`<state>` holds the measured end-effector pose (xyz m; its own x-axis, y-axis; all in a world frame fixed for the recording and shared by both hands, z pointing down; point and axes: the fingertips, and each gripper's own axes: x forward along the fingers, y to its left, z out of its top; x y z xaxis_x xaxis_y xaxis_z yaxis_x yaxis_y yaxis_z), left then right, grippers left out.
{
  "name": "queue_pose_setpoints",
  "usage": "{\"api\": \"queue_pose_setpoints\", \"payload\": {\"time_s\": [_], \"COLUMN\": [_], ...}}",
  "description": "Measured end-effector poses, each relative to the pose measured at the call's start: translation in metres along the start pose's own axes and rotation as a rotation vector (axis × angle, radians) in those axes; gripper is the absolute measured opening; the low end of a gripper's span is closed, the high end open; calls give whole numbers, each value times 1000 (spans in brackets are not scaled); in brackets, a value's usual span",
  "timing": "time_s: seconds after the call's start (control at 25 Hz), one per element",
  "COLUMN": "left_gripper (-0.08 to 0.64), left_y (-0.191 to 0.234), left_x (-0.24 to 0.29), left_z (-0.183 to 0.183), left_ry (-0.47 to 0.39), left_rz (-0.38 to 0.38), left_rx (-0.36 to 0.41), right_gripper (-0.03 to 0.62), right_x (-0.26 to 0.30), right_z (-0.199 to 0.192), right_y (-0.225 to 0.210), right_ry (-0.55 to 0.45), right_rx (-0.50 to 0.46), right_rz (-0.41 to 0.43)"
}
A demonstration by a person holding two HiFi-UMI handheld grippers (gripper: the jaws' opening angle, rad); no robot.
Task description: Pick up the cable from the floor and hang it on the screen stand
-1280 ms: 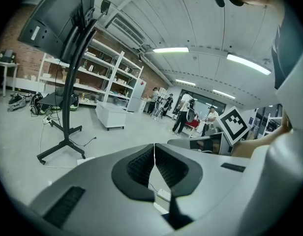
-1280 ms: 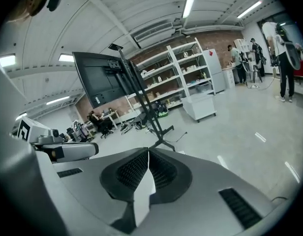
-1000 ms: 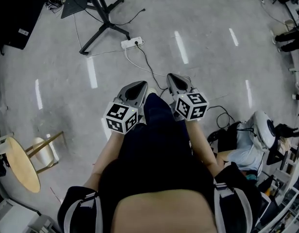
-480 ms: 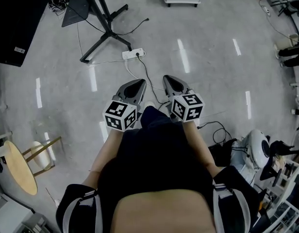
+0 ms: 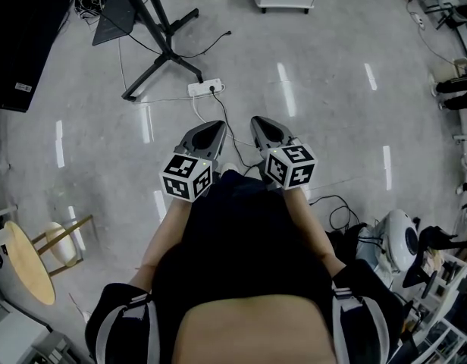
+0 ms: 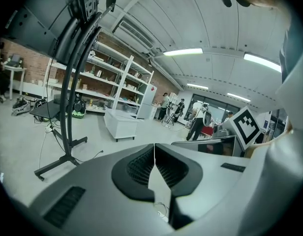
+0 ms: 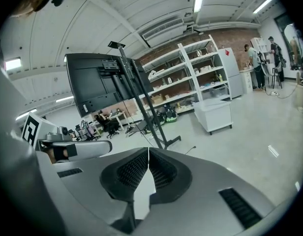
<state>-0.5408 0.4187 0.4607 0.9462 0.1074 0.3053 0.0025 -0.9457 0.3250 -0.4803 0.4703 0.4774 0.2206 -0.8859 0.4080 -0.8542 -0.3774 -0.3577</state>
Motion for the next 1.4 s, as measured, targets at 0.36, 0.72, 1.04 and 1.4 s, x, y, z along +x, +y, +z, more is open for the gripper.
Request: {"api": "queue_pose_setpoints", "payload": {"time_s": [0.36,0.72,1.04,1.4], "left_gripper": [12,11,11,11], "left_y": [34,54,81,130], "left_x": [6,50,117,196], "left_z": [15,25,48,102], "left_ry": [-8,24,51,62], "left_rz": [44,10,-20,-10], "left_rx": [4,2,7,-11], "right_gripper": [25,25,25,26], "right_x": [6,34,90,160], "right_z": [27,36,68,133], "right_y": [-7,-32,-78,-133], "right_ry": [-39,-18,-10,19], "right_rx": [-11,16,44,84], "right_rz": [-9,-20,-11,9]}}
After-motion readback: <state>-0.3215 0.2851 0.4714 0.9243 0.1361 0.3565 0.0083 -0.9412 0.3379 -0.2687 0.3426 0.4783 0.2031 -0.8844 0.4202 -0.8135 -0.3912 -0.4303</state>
